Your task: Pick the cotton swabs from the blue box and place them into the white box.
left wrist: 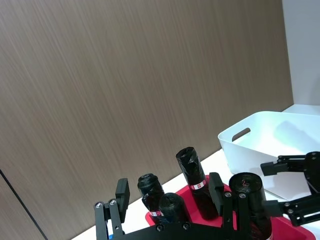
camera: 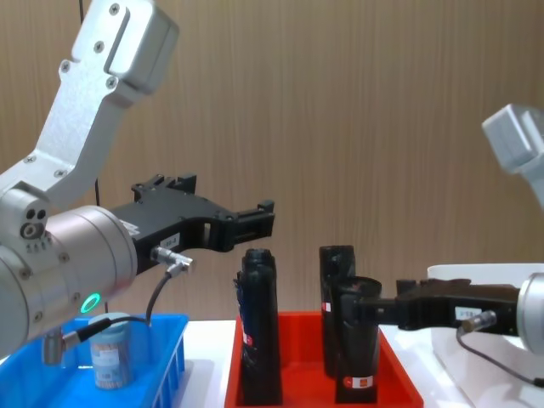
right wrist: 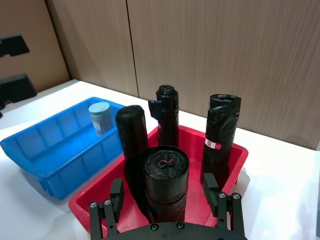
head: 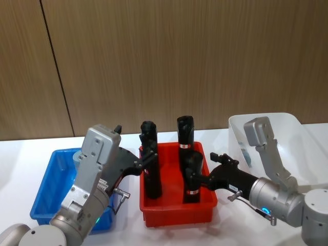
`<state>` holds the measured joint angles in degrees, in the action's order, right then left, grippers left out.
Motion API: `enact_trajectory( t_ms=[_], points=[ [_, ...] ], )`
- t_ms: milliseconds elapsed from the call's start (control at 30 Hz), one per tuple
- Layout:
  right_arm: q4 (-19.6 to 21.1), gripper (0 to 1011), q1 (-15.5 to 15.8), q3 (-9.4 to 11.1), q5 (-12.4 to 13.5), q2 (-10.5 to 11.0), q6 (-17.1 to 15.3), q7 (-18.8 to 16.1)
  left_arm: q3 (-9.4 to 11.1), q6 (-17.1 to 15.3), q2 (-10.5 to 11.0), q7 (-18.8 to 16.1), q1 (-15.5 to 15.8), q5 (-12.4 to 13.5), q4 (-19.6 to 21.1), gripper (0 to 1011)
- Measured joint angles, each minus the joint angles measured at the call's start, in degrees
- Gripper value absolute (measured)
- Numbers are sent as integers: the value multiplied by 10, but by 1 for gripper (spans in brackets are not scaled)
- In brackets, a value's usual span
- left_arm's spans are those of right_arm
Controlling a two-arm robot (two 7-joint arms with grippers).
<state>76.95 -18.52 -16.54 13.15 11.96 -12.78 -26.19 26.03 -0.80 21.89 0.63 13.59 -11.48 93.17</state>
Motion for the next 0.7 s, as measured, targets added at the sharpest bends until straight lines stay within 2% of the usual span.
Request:
enact_trajectory(
  t_ms=[700],
  points=[
    [-80, 1001, -45, -16, -27, -28, 15, 7, 0, 0, 0, 0, 0, 0, 0, 1004]
  ],
)
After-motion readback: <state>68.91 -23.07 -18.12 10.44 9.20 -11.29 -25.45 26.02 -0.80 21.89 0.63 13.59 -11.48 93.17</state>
